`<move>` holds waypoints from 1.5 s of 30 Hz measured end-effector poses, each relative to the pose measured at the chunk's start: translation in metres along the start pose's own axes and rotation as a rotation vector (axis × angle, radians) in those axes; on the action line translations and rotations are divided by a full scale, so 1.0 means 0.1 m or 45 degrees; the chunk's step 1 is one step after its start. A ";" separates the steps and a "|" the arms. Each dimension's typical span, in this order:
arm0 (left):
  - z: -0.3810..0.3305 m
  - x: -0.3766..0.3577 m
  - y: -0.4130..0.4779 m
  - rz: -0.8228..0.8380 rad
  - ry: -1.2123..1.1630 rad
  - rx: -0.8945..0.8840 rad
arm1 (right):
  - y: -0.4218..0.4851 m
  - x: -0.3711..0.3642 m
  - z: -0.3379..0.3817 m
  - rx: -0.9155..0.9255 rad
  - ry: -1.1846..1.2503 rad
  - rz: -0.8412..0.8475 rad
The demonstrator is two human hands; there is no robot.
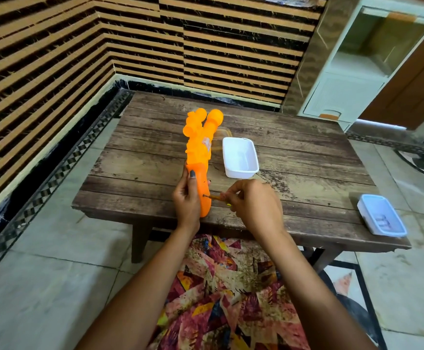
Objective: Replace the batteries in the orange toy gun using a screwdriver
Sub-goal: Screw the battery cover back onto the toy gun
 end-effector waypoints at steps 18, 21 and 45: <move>0.02 0.02 -0.01 -0.011 -0.050 -0.004 | -0.04 -0.01 0.01 0.025 0.046 0.139; 0.03 0.03 0.00 -0.032 -0.043 0.001 | -0.03 -0.02 0.00 -0.001 0.131 0.088; 0.01 0.04 -0.02 -0.023 0.025 -0.053 | 0.00 0.07 0.05 0.007 0.049 -0.004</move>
Point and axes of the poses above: each hand's wrist, its own y-axis towards the middle knuckle, its own x-axis out of the back of the hand, z = x × y, the point moved 4 cm from there along y, towards the middle knuckle, and after that the axes turned 3 degrees about -x, right-handed, at the moved point
